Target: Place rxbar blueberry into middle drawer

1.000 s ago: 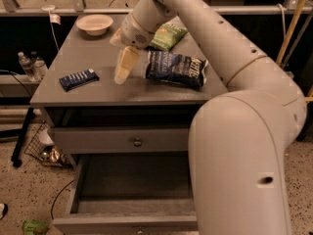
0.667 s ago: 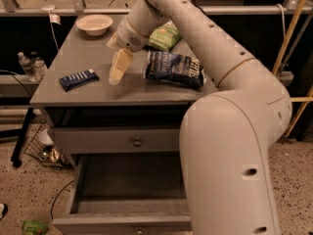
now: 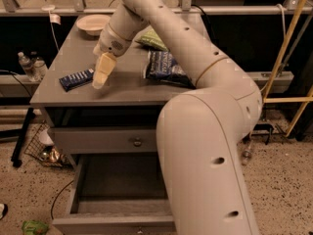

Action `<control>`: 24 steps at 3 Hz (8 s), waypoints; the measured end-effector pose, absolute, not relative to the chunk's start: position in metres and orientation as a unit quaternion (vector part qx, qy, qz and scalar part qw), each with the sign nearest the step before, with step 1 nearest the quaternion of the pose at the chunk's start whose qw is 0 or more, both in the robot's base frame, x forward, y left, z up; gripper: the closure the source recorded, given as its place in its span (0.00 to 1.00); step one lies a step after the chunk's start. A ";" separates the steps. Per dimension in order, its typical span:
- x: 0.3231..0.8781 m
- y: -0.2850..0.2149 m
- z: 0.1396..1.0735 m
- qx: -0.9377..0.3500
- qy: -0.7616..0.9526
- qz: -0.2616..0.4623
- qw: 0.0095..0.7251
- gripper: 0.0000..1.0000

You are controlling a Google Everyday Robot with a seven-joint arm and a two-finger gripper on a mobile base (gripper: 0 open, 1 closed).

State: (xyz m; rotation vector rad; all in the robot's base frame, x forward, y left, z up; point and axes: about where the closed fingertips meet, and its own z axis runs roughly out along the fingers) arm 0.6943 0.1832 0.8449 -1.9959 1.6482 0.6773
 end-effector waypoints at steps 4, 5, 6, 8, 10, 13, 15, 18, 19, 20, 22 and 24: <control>0.696 0.222 0.829 -0.744 0.584 0.240 0.216 0.00; 0.699 0.218 0.822 -0.741 0.585 0.240 0.225 0.21; 0.699 0.216 0.820 -0.740 0.585 0.242 0.227 0.44; 0.699 0.213 0.825 -0.738 0.584 0.244 0.233 0.90; 0.689 0.173 0.873 -0.710 0.578 0.254 0.313 1.00; 0.598 0.105 0.894 -0.703 0.599 0.231 0.306 1.00; 0.555 0.090 0.855 -0.695 0.633 0.239 0.244 1.00; 0.500 0.045 0.733 -0.614 0.706 0.277 0.217 1.00; 0.496 0.032 0.691 -0.586 0.721 0.283 0.238 1.00; 0.496 0.032 0.691 -0.586 0.721 0.283 0.238 1.00; 0.491 0.013 0.637 -0.547 0.760 0.284 0.208 1.00; 0.482 -0.009 0.567 -0.486 0.800 0.299 0.187 1.00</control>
Offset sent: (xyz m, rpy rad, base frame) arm -0.0035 0.0411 -0.0035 -0.0341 0.0242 0.0766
